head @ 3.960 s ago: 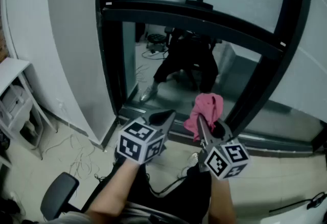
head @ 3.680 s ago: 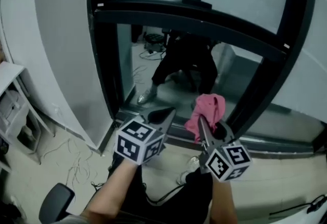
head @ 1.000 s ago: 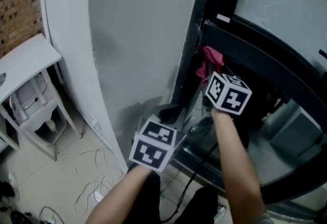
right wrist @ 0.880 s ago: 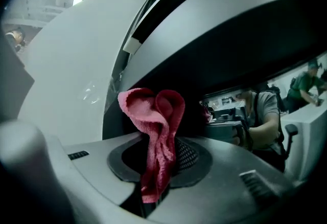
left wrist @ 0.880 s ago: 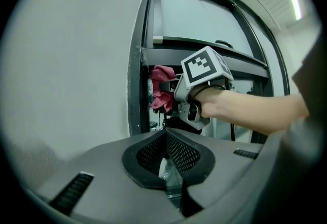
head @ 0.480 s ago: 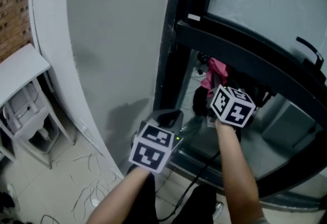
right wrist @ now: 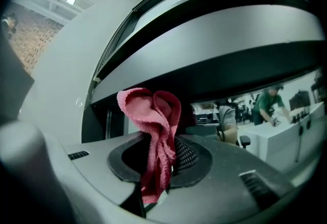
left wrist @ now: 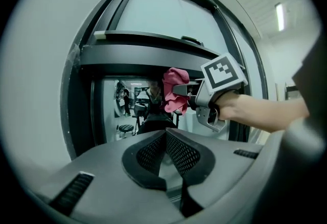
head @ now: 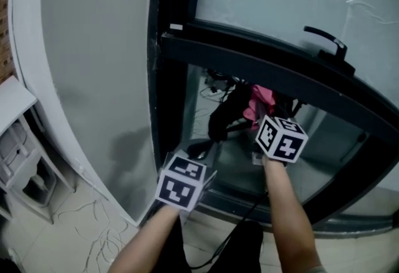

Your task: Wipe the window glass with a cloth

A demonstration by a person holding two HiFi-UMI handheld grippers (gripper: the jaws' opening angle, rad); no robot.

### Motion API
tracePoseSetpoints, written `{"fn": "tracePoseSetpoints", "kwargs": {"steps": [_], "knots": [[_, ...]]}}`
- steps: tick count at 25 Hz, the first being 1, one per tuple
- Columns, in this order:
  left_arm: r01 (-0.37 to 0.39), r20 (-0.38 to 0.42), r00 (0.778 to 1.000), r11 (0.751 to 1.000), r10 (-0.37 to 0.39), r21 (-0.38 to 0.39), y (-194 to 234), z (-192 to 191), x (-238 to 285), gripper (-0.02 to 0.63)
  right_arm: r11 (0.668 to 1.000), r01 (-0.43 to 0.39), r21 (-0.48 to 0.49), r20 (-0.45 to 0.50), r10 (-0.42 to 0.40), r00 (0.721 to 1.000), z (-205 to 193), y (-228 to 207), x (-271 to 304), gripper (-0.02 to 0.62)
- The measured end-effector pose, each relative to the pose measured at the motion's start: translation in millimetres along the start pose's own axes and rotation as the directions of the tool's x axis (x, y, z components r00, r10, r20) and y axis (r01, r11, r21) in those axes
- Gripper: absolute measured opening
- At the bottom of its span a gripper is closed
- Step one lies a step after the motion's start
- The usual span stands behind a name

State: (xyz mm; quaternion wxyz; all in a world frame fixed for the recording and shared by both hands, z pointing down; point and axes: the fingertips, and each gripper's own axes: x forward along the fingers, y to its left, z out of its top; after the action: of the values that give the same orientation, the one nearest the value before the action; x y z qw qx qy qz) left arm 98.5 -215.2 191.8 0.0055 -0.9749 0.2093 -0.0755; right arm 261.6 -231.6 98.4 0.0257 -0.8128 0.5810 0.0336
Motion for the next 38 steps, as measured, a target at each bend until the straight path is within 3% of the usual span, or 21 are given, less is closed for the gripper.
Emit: {"fn": "tracePoseSetpoints", "kwargs": {"steps": [13, 27, 38], "knots": [[0.149, 0.006, 0.989, 0.988, -0.149, 0.049, -102.6, 18.9, 42.7, 0.006, 0.982, 0.190, -0.003, 0.006, -0.190, 0.982, 8.1, -139.2, -81.3, 0.077], [0.319, -0.019, 0.948, 0.944, -0.319, 0.087, -210.9, 21.5, 84.9, 0.006, 0.915, 0.404, -0.012, 0.022, -0.403, 0.915, 10.5, -277.1, -172.4, 0.077], [0.418, -0.039, 0.908, 0.904, -0.416, 0.086, -276.7, 15.4, 110.0, 0.006, 0.860, 0.510, -0.012, 0.029, -0.509, 0.860, 14.3, -354.4, -221.5, 0.077]]}}
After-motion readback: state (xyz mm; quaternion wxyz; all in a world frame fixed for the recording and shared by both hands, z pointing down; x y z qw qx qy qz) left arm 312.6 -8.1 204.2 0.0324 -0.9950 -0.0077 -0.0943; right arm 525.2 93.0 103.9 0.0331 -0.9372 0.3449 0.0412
